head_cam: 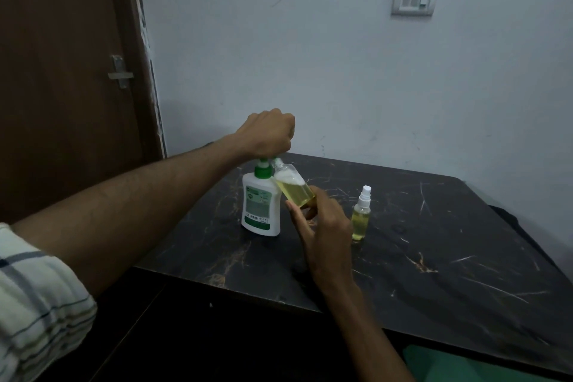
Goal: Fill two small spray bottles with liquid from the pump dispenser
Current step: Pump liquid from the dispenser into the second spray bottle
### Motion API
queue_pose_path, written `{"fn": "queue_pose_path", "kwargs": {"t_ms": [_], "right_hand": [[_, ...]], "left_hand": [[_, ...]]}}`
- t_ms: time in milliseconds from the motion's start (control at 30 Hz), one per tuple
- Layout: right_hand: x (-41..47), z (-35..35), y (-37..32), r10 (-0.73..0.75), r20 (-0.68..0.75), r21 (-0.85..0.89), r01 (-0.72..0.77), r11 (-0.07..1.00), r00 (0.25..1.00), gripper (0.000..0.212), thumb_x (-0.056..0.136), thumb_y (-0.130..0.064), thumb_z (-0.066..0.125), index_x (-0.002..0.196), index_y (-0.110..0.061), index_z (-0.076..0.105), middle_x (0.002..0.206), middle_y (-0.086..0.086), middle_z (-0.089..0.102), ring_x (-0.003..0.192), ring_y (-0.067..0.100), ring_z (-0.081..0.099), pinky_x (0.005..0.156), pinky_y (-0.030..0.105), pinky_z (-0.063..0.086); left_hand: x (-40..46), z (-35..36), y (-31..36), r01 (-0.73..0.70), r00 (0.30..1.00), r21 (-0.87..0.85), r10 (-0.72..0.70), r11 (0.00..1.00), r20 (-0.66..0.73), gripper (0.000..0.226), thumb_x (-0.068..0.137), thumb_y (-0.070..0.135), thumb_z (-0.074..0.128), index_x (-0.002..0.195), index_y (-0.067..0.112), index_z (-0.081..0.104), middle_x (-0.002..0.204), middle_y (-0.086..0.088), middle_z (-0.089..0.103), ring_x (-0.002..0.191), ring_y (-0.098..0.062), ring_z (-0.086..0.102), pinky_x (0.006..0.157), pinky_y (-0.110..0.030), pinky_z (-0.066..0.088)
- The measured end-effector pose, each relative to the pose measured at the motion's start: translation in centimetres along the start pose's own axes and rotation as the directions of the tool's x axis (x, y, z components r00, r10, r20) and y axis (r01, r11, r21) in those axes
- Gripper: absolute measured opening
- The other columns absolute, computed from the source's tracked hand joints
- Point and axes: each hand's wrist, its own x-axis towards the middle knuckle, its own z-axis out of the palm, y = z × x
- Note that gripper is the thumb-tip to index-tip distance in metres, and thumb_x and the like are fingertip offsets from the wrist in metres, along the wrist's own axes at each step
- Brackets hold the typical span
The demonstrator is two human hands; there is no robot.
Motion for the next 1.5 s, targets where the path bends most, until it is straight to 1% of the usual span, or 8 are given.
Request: {"fn": "queue_pose_path", "kwargs": {"t_ms": [133, 267, 400, 733, 867, 1000, 1233, 1500], "right_hand": [[0.08, 0.11, 0.09, -0.003, 0.002, 0.006, 0.003, 1.000, 1.000, 0.048, 0.098, -0.051, 0.059, 0.133, -0.018, 0.062, 0.101, -0.003, 0.066, 0.086, 0.009, 0.060, 0.074, 0.030, 0.057], [0.07, 0.15, -0.02, -0.002, 0.001, 0.002, 0.002, 1.000, 1.000, 0.045, 0.098, -0.047, 0.063, 0.132, -0.018, 0.063, 0.100, -0.003, 0.066, 0.085, 0.009, 0.060, 0.074, 0.032, 0.057], [0.05, -0.07, -0.26, -0.007, -0.010, 0.005, 0.007, 1.000, 1.000, 0.047, 0.097, -0.049, 0.061, 0.131, -0.016, 0.064, 0.099, -0.002, 0.066, 0.085, 0.009, 0.060, 0.074, 0.028, 0.055], [-0.04, -0.19, -0.34, 0.000, 0.008, -0.008, 0.000, 1.000, 1.000, 0.049, 0.097, -0.050, 0.060, 0.132, -0.015, 0.063, 0.100, 0.000, 0.067, 0.086, 0.009, 0.060, 0.076, 0.031, 0.057], [0.01, -0.09, -0.19, 0.007, 0.003, -0.010, -0.007, 1.000, 1.000, 0.049, 0.098, -0.049, 0.062, 0.134, -0.016, 0.063, 0.102, 0.000, 0.067, 0.087, 0.009, 0.060, 0.076, 0.030, 0.056], [0.06, -0.01, -0.14, 0.007, 0.005, -0.004, -0.007, 1.000, 1.000, 0.049, 0.098, -0.050, 0.060, 0.133, -0.016, 0.063, 0.101, 0.000, 0.067, 0.086, 0.010, 0.060, 0.075, 0.033, 0.058], [0.12, -0.18, -0.41, 0.004, -0.011, 0.007, -0.004, 1.000, 1.000, 0.049, 0.097, -0.051, 0.059, 0.130, -0.016, 0.064, 0.097, -0.001, 0.066, 0.083, 0.010, 0.059, 0.071, 0.028, 0.054], [-0.11, -0.18, -0.23, 0.017, 0.016, 0.012, -0.018, 1.000, 1.000, 0.048, 0.096, -0.048, 0.061, 0.133, -0.018, 0.062, 0.103, 0.001, 0.068, 0.089, 0.010, 0.062, 0.075, 0.034, 0.059]], "left_hand": [[-0.06, 0.13, 0.09, 0.009, 1.000, -0.013, -0.009, 1.000, -0.008, 0.029, 0.080, 0.001, 0.053, 0.065, 0.022, 0.038, 0.071, -0.001, 0.051, 0.064, -0.018, 0.045, 0.061, -0.034, 0.035], [-0.09, 0.40, -0.10, 0.003, 1.000, -0.030, -0.003, 1.000, 0.007, 0.027, 0.080, 0.003, 0.053, 0.068, 0.024, 0.040, 0.080, -0.003, 0.058, 0.070, -0.021, 0.051, 0.064, -0.036, 0.040], [0.01, 0.00, -0.01, 0.013, 1.000, -0.037, -0.013, 0.999, 0.000, 0.032, 0.079, -0.001, 0.053, 0.063, 0.022, 0.037, 0.066, 0.002, 0.047, 0.061, -0.017, 0.044, 0.061, -0.034, 0.036], [-0.41, -0.21, 0.15, 0.017, 1.000, -0.075, -0.018, 0.997, -0.011, 0.036, 0.076, -0.002, 0.052, 0.059, 0.024, 0.035, 0.061, 0.005, 0.039, 0.057, -0.015, 0.038, 0.058, -0.033, 0.032], [-0.28, -0.25, 0.11, 0.033, 0.999, -0.074, -0.033, 0.997, -0.008, 0.030, 0.078, 0.000, 0.053, 0.063, 0.023, 0.040, 0.067, 0.004, 0.047, 0.059, -0.015, 0.043, 0.060, -0.034, 0.035], [-0.49, -0.09, 0.35, 0.014, 1.000, -0.078, -0.015, 0.997, -0.007, 0.037, 0.076, -0.002, 0.052, 0.059, 0.024, 0.033, 0.060, 0.005, 0.036, 0.055, -0.013, 0.034, 0.059, -0.033, 0.033], [-0.24, -0.47, 0.25, 0.020, 1.000, -0.057, -0.019, 0.998, 0.013, 0.032, 0.074, -0.002, 0.052, 0.060, 0.022, 0.037, 0.062, 0.002, 0.043, 0.058, -0.017, 0.041, 0.059, -0.034, 0.035], [-0.14, -0.11, 0.03, 0.010, 1.000, -0.017, -0.010, 1.000, 0.028, 0.027, 0.082, 0.005, 0.053, 0.069, 0.026, 0.041, 0.078, -0.001, 0.055, 0.069, -0.020, 0.052, 0.064, -0.035, 0.040]]}}
